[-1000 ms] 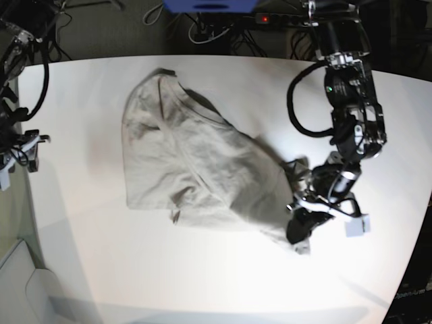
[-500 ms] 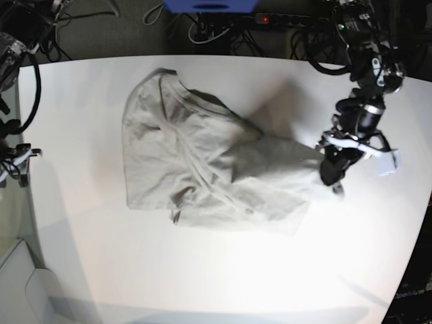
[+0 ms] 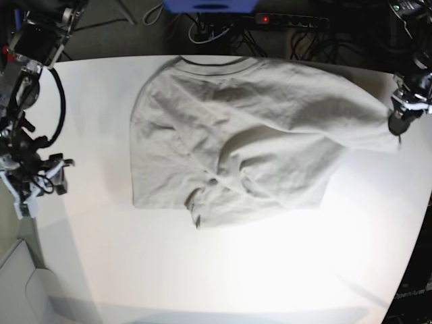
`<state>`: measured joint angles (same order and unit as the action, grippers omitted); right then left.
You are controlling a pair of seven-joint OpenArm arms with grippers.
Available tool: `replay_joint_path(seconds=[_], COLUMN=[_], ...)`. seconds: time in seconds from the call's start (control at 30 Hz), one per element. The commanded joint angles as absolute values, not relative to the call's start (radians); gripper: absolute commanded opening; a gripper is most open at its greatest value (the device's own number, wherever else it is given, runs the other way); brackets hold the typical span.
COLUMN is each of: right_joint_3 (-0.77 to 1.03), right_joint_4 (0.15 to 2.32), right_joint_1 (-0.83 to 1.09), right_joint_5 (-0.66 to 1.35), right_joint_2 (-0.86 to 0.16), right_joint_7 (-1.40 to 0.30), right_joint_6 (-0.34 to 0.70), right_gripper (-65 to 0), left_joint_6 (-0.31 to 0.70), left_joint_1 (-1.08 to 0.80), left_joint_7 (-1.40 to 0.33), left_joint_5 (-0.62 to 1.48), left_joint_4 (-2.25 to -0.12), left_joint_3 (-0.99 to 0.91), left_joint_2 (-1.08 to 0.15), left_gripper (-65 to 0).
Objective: Layout the t-shirt on the table in an organized manner, then fold the t-shirt properly
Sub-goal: 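Lower the right gripper onto the shirt hem and grasp it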
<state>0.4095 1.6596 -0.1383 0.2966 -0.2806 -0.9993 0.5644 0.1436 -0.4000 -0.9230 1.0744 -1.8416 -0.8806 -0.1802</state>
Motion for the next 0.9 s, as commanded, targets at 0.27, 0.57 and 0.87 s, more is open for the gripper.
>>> replay_joint_path(seconds=[0.27, 0.57, 0.87], right_joint_3=[0.041, -0.131, -0.191], right_joint_4=[1.451, 0.978, 0.743], right_joint_1=[-0.375, -0.627, -0.705], right_joint_5=[0.318, 0.32, 0.32], right_joint_2=[-0.295, -0.193, -0.114], right_joint_7=[-0.969, -0.76, -0.55], right_joint_6=[0.588, 0.588, 0.588], right_gripper=[-29.0, -29.0, -29.0], left_joint_6=[0.153, 0.153, 0.153], left_joint_1=[-0.389, -0.387, -0.389], left_joint_7=[-0.917, -0.92, -0.921], left_joint_5=[0.998, 0.929, 0.928], left_joint_4=[-1.738, -1.736, -1.742], left_joint_3=[-0.86, -0.835, -0.837], left_joint_2=[-0.18, -0.15, -0.13], left_gripper=[-64.4, -64.4, -64.4])
